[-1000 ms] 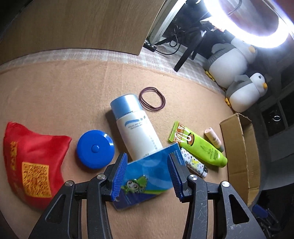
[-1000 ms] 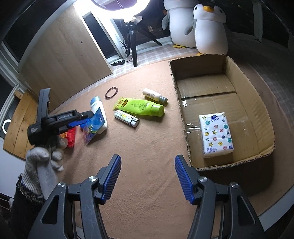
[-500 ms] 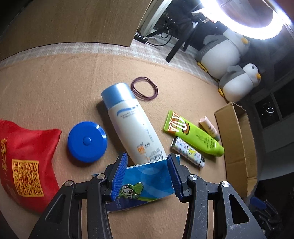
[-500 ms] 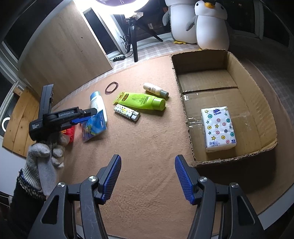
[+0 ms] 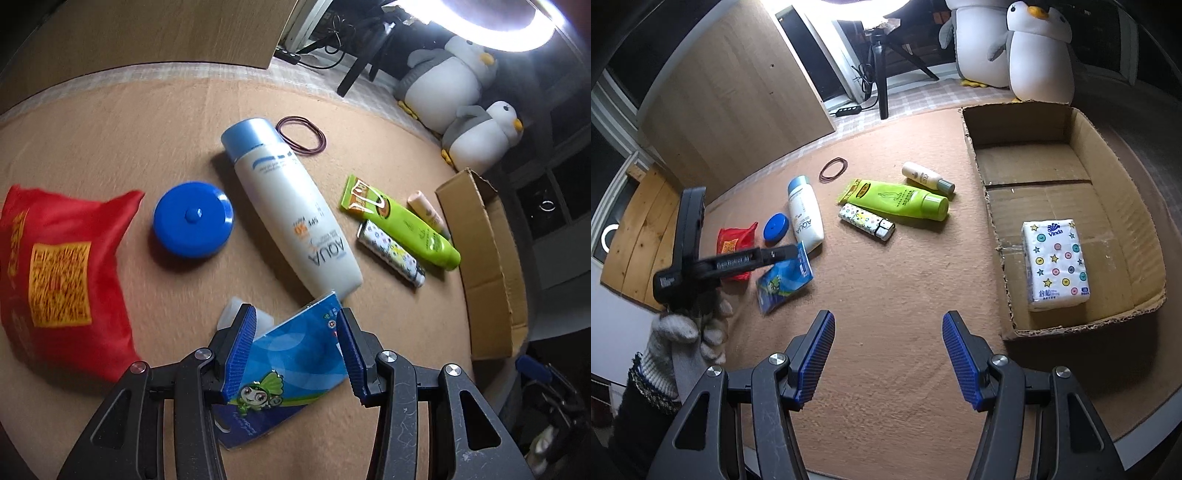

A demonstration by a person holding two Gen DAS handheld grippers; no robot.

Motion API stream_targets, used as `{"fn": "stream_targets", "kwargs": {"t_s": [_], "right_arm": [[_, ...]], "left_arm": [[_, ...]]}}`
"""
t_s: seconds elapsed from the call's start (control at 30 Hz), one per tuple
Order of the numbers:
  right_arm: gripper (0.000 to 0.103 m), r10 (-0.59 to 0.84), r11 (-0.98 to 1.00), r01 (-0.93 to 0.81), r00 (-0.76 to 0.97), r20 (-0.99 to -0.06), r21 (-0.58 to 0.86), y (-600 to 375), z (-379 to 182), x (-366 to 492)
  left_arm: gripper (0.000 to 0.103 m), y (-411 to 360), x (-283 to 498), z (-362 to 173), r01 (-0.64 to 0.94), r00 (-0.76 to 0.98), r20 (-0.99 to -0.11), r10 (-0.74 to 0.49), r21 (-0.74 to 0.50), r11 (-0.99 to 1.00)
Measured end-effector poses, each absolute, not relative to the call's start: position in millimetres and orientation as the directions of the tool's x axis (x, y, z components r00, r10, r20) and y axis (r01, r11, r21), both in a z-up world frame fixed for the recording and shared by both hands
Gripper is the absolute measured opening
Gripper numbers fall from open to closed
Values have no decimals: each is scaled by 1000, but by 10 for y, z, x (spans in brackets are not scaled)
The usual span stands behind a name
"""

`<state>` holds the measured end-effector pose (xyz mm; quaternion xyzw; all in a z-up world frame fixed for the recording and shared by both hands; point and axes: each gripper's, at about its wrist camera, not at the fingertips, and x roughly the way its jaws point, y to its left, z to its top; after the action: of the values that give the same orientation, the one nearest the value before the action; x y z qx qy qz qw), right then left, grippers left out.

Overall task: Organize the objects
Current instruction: 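Move the left tool back to the blue packet beside the lotion bottle, then close the left tool on the blue packet and lift it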

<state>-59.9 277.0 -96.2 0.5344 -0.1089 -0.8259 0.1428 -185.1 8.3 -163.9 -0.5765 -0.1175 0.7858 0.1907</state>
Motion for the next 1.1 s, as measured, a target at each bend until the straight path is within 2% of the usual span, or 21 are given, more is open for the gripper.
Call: {"fn": "stream_targets", "kwargs": {"t_s": [0.2,0.4,0.47,0.53,0.6,0.77,1.1], "right_arm": [[57,-358,-933,124,-388,-849,337,2767,-970,-590],[57,-365,-931,133,-383,-848,341,2743,-977,-600],[57,-368,-929,135,-383,-847,343,2737,-979,-602],[57,-373,-928,139,-379,-847,346,2725,-983,-607],[57,-376,-926,143,-376,-847,348,2711,-992,-605],[57,-384,-923,149,-365,-848,354,2681,-1022,-587],[57,-380,-925,143,-361,-852,353,2709,-1043,-534]], "left_arm": [[49,-8,-1653,-1655,-127,-264,-856,445,-426,-896],[55,-73,-1420,-1596,-159,-269,-864,426,-396,-904],[61,-76,-1344,-1545,-194,-278,-869,410,-367,-910],[73,-42,-1278,-1504,-235,-289,-880,377,-317,-919],[76,18,-1199,-1489,-285,-287,-894,344,-263,-922],[76,154,-1114,-1524,-367,-284,-918,276,-162,-916],[76,305,-1207,-1653,-440,-237,-941,243,-119,-890]]}}
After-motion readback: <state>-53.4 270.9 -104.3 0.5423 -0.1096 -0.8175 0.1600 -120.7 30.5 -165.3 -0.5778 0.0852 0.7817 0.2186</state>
